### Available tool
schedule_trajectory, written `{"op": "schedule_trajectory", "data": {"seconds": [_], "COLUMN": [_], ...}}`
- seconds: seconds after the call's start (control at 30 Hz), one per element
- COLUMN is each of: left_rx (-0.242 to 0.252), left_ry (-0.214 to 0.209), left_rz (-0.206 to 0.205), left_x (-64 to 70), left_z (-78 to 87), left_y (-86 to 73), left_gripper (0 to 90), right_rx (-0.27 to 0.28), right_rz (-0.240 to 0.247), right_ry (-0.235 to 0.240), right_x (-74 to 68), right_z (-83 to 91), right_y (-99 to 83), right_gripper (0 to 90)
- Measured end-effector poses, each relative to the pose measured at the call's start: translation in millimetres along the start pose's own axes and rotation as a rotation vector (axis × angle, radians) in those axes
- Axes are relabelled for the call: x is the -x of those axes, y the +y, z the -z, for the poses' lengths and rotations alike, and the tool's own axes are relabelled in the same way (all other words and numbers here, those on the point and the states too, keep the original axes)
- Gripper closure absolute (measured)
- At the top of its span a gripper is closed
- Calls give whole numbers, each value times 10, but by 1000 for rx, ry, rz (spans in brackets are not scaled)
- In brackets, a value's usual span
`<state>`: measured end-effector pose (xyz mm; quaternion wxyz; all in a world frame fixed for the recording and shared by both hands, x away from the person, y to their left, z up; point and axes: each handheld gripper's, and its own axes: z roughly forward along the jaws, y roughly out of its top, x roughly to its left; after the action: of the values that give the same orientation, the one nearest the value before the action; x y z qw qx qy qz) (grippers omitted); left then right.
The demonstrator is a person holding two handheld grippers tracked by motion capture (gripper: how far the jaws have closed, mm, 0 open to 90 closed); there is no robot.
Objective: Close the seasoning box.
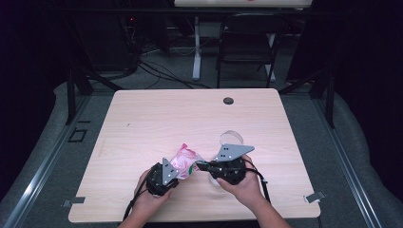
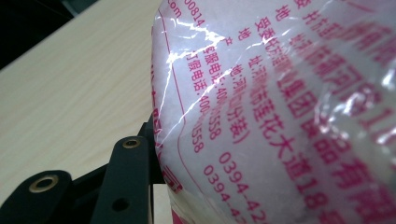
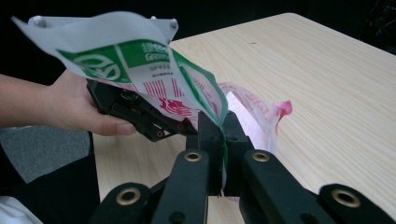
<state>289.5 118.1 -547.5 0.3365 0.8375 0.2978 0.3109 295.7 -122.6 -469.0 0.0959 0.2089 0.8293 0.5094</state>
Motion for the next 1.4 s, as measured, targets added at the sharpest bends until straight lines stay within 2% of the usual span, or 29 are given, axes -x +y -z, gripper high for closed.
{"op": "schedule_trajectory", "data": {"seconds": [0.4,0.5,0.87,1.4], "left_rx": [-4,-16,-30,-30], "left_ry": [80,87,133,166], "left_rz": [-84,-98,-190,-244], "left_x": [-19,-32,-63,-90], "left_z": [4,-3,-11,8], "left_y": [119,144,266,394], "left_gripper": [567,567,567,568], "right_rx": [9,7,14,26], "right_rz": [-28,-36,-68,-79], "right_ry": [-13,-16,-30,-43], "right_x": [52,69,125,146], "right_z": [47,51,85,139], "right_y": [-14,-21,-59,-63], "right_gripper": [900,900,900,900]}}
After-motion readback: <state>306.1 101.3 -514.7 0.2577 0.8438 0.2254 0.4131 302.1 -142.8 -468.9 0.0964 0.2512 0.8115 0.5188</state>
